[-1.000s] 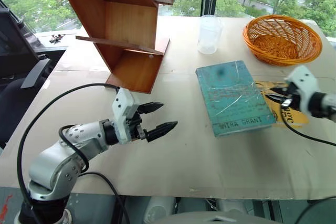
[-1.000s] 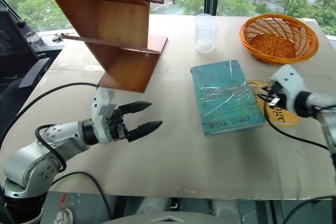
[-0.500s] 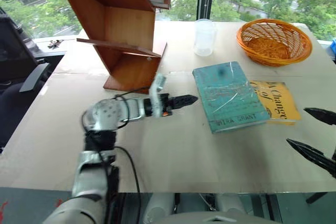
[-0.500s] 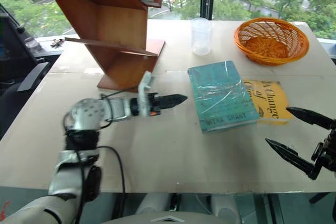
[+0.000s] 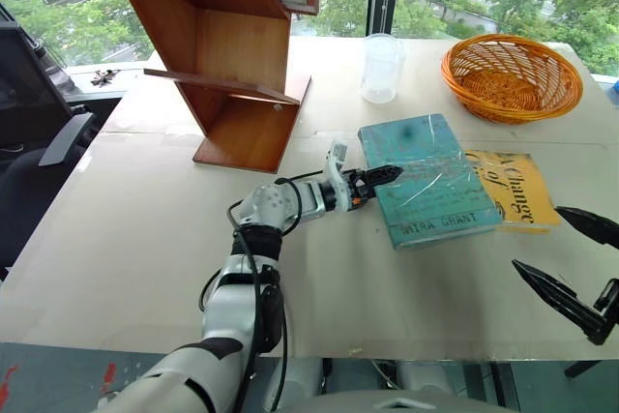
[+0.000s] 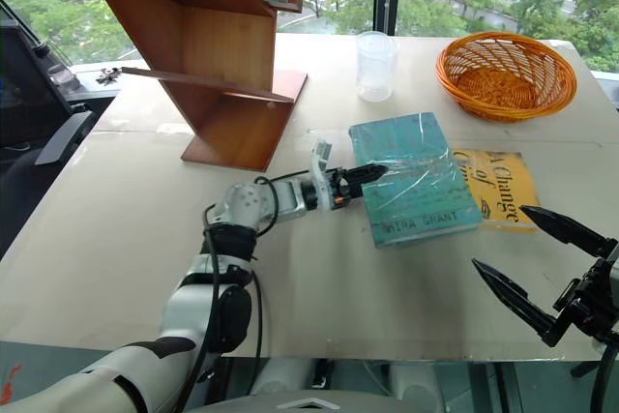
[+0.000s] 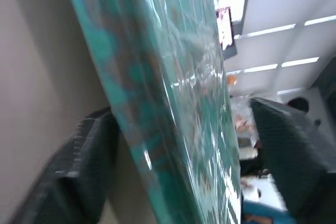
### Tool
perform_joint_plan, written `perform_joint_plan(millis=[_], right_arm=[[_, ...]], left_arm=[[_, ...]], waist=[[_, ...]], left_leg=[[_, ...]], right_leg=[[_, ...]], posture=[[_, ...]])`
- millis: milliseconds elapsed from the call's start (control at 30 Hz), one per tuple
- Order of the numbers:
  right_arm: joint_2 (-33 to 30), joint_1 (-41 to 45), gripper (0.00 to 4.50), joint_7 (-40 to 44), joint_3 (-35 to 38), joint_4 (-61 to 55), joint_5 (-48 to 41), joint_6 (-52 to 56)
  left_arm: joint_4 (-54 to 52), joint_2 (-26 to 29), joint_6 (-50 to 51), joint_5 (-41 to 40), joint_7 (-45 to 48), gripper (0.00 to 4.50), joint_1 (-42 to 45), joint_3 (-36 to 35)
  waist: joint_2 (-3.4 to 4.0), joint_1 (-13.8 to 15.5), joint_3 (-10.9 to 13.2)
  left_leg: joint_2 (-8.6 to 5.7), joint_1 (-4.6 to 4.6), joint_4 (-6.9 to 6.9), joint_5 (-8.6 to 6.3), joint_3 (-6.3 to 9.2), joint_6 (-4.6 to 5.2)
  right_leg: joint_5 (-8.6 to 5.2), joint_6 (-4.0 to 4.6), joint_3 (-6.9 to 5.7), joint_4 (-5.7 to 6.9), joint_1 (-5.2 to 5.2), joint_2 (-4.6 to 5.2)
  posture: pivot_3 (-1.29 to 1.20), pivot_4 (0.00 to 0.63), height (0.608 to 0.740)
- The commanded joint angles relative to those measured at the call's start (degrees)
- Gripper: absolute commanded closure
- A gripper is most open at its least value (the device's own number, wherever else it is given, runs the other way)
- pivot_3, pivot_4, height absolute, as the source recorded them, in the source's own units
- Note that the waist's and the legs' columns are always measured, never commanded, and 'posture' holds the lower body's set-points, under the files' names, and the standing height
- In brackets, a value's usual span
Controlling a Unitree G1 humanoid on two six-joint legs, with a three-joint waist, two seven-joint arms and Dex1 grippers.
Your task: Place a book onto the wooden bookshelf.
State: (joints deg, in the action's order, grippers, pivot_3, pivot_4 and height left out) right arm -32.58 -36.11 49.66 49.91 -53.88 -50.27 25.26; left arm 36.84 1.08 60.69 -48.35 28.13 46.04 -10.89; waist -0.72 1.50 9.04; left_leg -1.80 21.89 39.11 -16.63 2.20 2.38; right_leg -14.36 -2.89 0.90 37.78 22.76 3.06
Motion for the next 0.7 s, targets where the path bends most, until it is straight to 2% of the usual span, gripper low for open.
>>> perform_joint_plan(millis=[33, 67, 133, 167, 333, 500, 600, 700], right_arm=[[0.2, -1.2, 0.0, -1.6, 0.2, -1.2, -0.2, -2.2], [0.3, -1.4, 0.0, -1.8, -0.4, -1.0, 0.2, -2.6], [0.1, -1.2, 0.0, -2.3, -1.7, -0.4, 1.1, -3.2], [-0.1, -0.9, 0.0, -2.6, -2.3, -0.1, 1.5, -3.4], [-1.1, 1.2, 0.0, -3.9, -4.9, 1.2, 1.3, -3.8], [-1.6, 3.5, 0.0, -3.8, -6.4, 3.9, 0.2, -4.6], [-2.8, 5.4, 0.0, -4.3, -4.7, 4.6, -5.3, -4.2], [-6.0, 9.8, 0.0, -3.8, -4.0, 8.7, -7.5, -3.9]], left_arm=[[1.5, 0.0, -0.2, 0.1, 4.4, 2.79, 1.0, -1.2], [1.2, 0.1, 0.6, -0.3, 5.3, 3.22, 0.8, -1.5], [0.4, 0.2, 2.2, -1.3, 6.0, 4.38, 0.2, -2.7], [-0.4, 0.2, 3.1, -1.7, 5.9, 4.48, -0.1, -3.2], [-8.8, 2.3, 11.9, -7.0, 3.9, 4.48, -0.6, -7.2], [-30.9, 6.5, 25.0, -17.6, -2.5, 4.48, 0.4, -10.7], [-43.2, 13.4, 26.6, -20.7, -0.1, 4.48, 2.1, -8.4], [-55.3, 25.4, 14.4, -12.2, 8.3, 4.48, 5.8, -1.5]], waist=[[-0.02, -0.2, 0.0], [-0.02, -0.5, 0.0], [-0.02, -0.7, 0.0], [-0.02, -0.7, 0.0], [-0.01, -0.7, 0.0], [-0.04, -0.7, 0.0], [-0.05, -0.6, 0.1], [-0.03, -0.8, 0.1]], left_leg=[[0.0, 0.01, 0.0, 0.0, -0.01, 0.0], [0.0, 0.01, 0.0, 0.0, -0.01, -0.01], [0.03, 0.0, -0.01, 0.01, -0.01, -0.02], [0.04, -0.01, -0.02, 0.01, -0.01, -0.02], [0.06, 0.0, -0.02, 0.01, -0.01, -0.02], [0.08, 0.2, 0.0, 0.04, 0.01, -0.08], [0.07, 0.28, 0.01, 0.05, 0.01, -0.09], [0.05, 0.24, -0.04, 0.07, -0.02, -0.14]], right_leg=[[0.0, 0.0, 0.01, -0.02, 0.0, 0.0], [0.0, 0.0, 0.02, -0.04, 0.0, 0.0], [0.0, 0.0, 0.01, -0.03, 0.01, -0.02], [0.0, 0.0, 0.01, -0.03, 0.01, -0.02], [0.0, 0.0, 0.03, -0.02, 0.02, -0.03], [0.0, 0.0, 0.03, 0.04, 0.27, 0.0], [0.0, 0.0, 0.04, 0.03, 0.33, 0.03], [0.0, 0.01, 0.09, 0.05, 0.36, -0.02]], posture=[[0.0, 0.15, 0.74], [0.0, 0.15, 0.74], [0.0, 0.15, 0.74], [0.0, 0.15, 0.74], [0.0, 0.15, 0.74], [0.0, 0.15, 0.74], [0.0, 0.15, 0.74], [0.0, 0.15, 0.74]])
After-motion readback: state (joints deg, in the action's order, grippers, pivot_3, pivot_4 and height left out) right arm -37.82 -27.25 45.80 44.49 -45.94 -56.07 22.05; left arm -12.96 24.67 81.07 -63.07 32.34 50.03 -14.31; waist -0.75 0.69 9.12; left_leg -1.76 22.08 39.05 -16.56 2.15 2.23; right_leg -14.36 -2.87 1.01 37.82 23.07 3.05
